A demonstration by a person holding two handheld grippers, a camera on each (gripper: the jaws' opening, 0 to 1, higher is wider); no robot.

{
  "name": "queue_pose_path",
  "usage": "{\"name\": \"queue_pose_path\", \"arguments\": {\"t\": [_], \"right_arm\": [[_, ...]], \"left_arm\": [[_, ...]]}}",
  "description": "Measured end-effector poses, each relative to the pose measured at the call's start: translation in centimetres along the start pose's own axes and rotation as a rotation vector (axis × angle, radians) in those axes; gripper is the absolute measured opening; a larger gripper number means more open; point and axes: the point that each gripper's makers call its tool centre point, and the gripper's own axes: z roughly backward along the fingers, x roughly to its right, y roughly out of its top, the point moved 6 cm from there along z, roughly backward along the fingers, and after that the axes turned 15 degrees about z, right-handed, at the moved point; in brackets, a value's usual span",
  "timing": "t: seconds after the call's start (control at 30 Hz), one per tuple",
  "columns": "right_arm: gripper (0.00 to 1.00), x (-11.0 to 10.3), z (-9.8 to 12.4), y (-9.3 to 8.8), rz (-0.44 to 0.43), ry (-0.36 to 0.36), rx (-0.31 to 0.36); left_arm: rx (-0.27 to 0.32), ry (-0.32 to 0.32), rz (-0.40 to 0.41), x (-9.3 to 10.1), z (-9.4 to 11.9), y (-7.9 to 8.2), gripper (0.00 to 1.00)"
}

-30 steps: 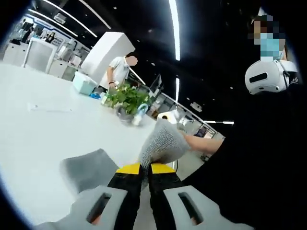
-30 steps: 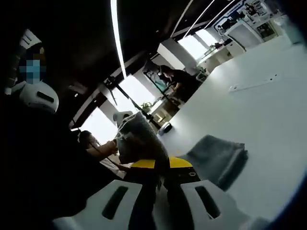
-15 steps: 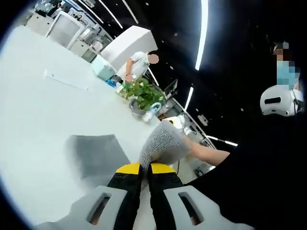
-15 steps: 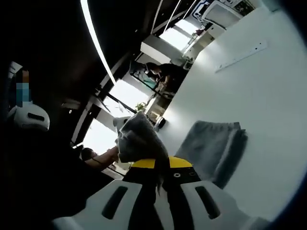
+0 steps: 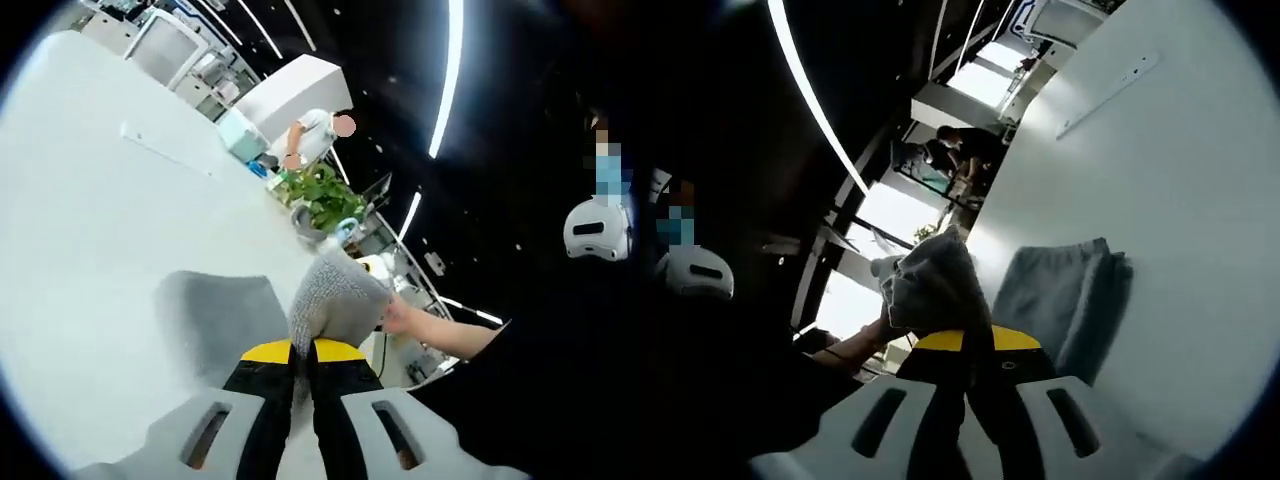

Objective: Fold the towel on the table until its edges align and the towel forms a compact rectangular stack.

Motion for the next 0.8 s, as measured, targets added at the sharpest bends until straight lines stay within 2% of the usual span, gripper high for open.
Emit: {"name": "queue_pose_path", "arguments": {"t": [0.2,0.4,0.5,0.6,0.7,0.8], "right_arm": [[0.04,1.3,-0.2,-0.4,-0.057,-0.017,0.021],[0.04,2.3,-0.5,-1.2,-0.106,-0.051,0.034],[0.04,2.9,-0.4,-1.6,-0.121,-0.067,0.045],[0.04,3.3,-0.1,-2.1,-0.118,-0.106,0.043],[0.05,3.7,0.2,-2.2,-0.106,-0.144,0.074],[0.07,4.2,0.6,-2.0,-0.031,-0.218,0.104]], "left_arm": [[0.005,0.032,0.027,-1.0,-0.3,0.2,0.05],[0.021,0.104,0.104,-2.8,-0.6,0.1,0.06],[0.022,0.135,0.118,-3.5,-0.6,0.0,0.06],[0.026,0.176,0.110,-4.3,-0.4,-0.2,0.05],[0.025,0.221,0.091,-4.9,0.1,-0.5,0.03],[0.031,0.226,0.083,-5.0,0.2,-0.7,0.03]]}}
